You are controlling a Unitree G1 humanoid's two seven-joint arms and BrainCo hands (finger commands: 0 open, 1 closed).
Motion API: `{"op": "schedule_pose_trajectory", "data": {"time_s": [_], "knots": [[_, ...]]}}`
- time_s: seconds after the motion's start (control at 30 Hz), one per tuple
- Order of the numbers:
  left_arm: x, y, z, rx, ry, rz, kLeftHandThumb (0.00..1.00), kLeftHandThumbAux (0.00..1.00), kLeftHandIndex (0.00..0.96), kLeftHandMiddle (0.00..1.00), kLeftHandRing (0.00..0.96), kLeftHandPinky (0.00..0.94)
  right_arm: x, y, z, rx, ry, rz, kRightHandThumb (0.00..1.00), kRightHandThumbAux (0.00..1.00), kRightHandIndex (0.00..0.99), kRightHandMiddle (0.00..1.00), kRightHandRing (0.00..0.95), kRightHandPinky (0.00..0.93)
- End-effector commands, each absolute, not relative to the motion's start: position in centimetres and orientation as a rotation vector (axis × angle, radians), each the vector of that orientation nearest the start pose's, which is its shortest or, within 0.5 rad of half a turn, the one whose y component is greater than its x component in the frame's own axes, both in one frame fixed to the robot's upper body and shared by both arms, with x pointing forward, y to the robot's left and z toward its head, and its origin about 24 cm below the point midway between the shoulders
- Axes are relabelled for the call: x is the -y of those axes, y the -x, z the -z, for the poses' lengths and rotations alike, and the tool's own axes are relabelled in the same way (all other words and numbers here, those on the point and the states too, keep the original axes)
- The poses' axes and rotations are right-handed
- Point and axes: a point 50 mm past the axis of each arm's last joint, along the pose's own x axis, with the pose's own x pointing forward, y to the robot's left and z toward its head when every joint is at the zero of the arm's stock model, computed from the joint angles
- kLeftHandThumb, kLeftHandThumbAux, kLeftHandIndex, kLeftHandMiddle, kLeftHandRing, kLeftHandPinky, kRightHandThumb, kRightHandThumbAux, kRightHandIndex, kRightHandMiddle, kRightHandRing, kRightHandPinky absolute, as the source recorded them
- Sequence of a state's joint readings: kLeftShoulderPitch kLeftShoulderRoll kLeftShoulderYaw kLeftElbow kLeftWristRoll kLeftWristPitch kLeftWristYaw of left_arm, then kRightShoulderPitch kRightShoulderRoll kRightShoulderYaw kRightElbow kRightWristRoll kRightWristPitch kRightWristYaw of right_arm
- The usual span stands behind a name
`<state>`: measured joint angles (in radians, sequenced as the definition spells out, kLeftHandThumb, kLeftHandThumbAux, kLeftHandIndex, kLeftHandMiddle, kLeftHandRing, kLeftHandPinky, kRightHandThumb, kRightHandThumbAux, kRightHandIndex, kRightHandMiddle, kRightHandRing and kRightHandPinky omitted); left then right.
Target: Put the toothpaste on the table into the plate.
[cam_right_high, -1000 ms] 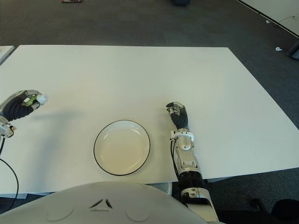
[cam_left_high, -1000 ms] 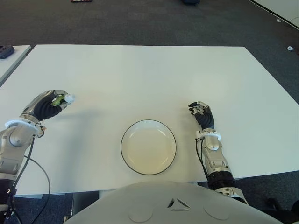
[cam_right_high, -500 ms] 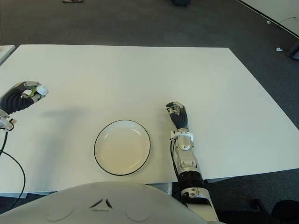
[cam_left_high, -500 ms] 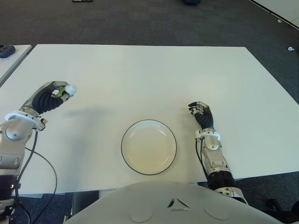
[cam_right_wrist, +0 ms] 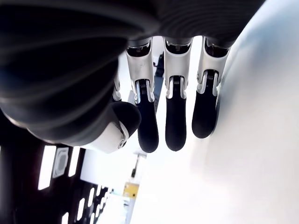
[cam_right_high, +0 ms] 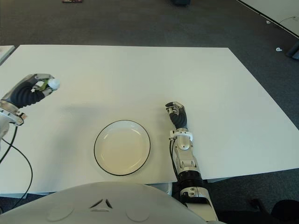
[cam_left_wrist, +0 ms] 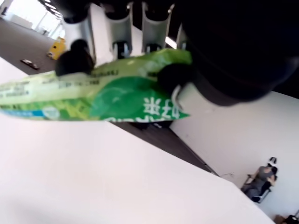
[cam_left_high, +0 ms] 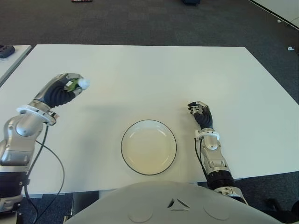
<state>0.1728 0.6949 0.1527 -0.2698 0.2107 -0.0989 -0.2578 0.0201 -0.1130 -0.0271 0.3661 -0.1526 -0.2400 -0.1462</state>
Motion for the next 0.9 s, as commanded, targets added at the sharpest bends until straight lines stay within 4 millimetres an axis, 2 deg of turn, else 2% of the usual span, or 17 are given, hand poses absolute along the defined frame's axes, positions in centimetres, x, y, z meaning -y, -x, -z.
{"op": "schedule_pose_trajectory", "data": {"time_s": [0.03, 0.13, 0.4, 0.73, 0.9], "knots": [[-22.7, -21.4, -11.6, 0.12, -0.89, 0.347, 0.714, 0.709, 0.442, 0.858, 0.847, 0.84, 18.6, -23.6, 2.3, -0.151, 0.261, 0.133, 0.707, 0.729, 0.419, 0.421, 0.404, 0.422], [-20.8, -21.6, -11.5, 0.155, -0.863, 0.434, 0.716, 0.708, 0.443, 0.86, 0.85, 0.847, 18.5, -23.7, 2.3, -0.152, 0.258, 0.131, 0.708, 0.73, 0.419, 0.421, 0.403, 0.419], [-17.8, -22.1, -10.7, 0.218, -0.795, 0.589, 0.722, 0.705, 0.443, 0.868, 0.86, 0.862, 18.4, -23.9, 2.4, -0.16, 0.262, 0.131, 0.708, 0.73, 0.418, 0.417, 0.402, 0.419], [-14.9, -22.2, -9.0, 0.268, -0.784, 0.761, 0.724, 0.705, 0.443, 0.882, 0.87, 0.862, 18.3, -23.9, 2.3, -0.16, 0.268, 0.137, 0.708, 0.73, 0.418, 0.419, 0.407, 0.426], [-13.6, -22.5, -7.7, 0.309, -0.835, 0.844, 0.721, 0.706, 0.442, 0.898, 0.877, 0.869, 18.3, -23.9, 2.3, -0.16, 0.264, 0.139, 0.708, 0.731, 0.418, 0.421, 0.408, 0.424]]}}
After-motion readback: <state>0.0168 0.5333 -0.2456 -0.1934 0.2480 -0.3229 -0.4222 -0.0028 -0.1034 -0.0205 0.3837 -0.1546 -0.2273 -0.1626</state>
